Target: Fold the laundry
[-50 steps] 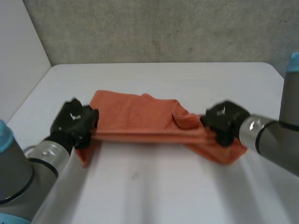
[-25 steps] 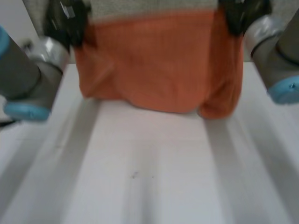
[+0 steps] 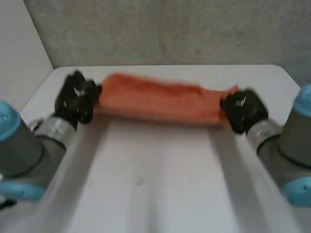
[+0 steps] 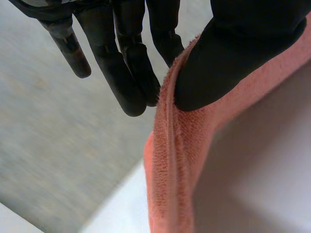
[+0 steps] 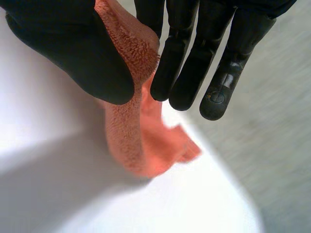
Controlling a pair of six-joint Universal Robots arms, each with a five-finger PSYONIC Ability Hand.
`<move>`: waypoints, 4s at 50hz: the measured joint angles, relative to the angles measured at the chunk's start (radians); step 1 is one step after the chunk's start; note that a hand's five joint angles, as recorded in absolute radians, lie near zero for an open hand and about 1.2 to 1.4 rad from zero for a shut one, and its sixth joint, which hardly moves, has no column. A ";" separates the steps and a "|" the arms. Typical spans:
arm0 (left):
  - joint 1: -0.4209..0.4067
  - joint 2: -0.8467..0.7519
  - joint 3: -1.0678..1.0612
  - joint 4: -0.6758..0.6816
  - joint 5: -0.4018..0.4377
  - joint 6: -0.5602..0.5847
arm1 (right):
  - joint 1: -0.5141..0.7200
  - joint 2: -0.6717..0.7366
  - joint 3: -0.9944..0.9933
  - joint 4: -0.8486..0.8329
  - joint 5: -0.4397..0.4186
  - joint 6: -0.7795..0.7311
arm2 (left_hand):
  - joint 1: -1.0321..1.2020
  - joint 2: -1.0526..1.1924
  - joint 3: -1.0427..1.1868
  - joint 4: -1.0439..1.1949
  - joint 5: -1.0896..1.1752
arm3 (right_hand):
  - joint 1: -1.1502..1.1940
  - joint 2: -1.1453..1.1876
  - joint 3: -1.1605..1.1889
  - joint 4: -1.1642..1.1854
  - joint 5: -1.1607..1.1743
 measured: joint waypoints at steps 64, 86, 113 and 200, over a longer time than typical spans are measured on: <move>0.177 0.342 -0.102 -0.309 0.086 -0.226 | -0.096 -0.326 0.022 0.206 -0.115 0.053 | 0.012 -0.002 0.003 0.972 -0.054 | 0.000 0.000 0.000 0.000 0.004; 0.162 0.106 0.040 -0.647 0.068 0.158 | -0.135 -0.031 -0.209 0.713 -0.050 -0.258 | 0.012 -0.001 0.003 0.973 -0.054 | 0.000 0.000 0.000 0.000 0.005; 0.058 0.024 0.649 -0.036 -0.050 0.064 | -0.071 -0.125 -0.524 -0.065 0.074 0.034 | 0.012 -0.001 0.004 0.977 -0.054 | 0.000 0.000 0.000 0.000 0.009; 0.109 -0.017 -0.180 0.014 0.006 0.025 | -0.288 -0.125 -0.192 0.398 -0.266 -0.299 | 0.012 0.000 0.005 0.977 -0.054 | -0.550 -0.699 -0.705 -0.726 -0.690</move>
